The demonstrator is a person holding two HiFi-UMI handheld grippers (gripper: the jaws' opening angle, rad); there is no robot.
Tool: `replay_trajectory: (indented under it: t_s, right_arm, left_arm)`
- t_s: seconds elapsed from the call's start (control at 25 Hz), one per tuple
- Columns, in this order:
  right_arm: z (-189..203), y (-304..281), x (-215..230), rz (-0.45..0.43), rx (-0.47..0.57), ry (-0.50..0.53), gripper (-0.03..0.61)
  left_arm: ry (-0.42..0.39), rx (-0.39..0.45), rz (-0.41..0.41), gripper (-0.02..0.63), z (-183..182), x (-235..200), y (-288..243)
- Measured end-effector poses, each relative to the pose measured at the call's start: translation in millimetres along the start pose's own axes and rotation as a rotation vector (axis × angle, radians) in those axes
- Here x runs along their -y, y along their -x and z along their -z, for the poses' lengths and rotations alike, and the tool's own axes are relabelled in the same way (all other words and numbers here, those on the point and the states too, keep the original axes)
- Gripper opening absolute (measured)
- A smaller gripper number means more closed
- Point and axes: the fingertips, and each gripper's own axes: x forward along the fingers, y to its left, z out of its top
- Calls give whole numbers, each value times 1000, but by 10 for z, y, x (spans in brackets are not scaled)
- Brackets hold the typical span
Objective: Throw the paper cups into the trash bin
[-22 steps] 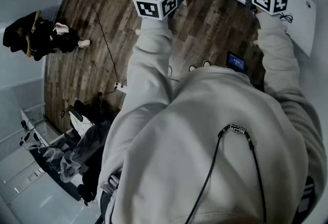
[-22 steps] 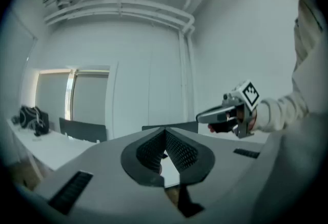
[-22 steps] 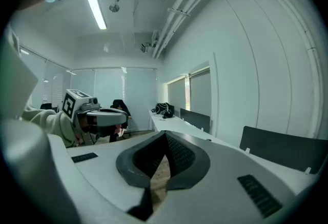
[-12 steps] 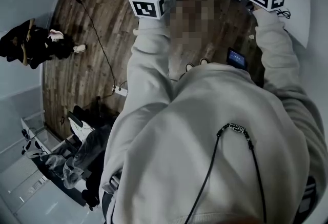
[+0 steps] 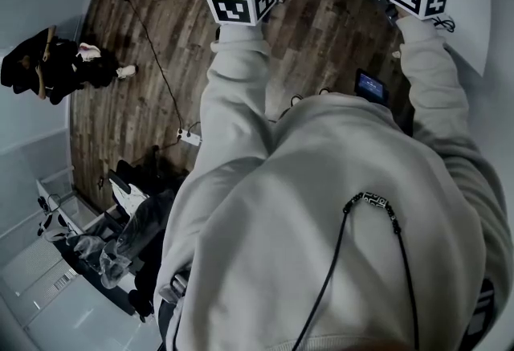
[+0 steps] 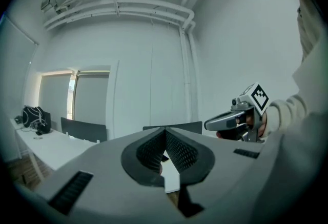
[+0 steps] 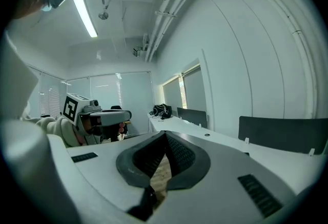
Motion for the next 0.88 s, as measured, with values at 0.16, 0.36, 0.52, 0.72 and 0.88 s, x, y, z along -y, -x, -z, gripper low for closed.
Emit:
replay_trajectory:
  t_s: [0.16,0.36,0.52,0.72,0.88]
  right_arm:
    - [98,-4,19,-4,-50,110,18]
    - [94,1,112,-1,-31,133,18]
    - [96,115,252,-5,-40,122,18]
    - [198,167,505,29,-88,154,20]
    - [138,-36,631,45,-65,158,18]
  left_arm:
    - [-40,-28,14,-5,28,24,-214]
    - [-100,-14,4,-5,-244,38,-447]
    - [-85,-19,46,-5,-185,114,-518]
    - [-62,2,110,-5,-166,55,-697]
    - [-83,22,124,-5,-100,-101,-890]
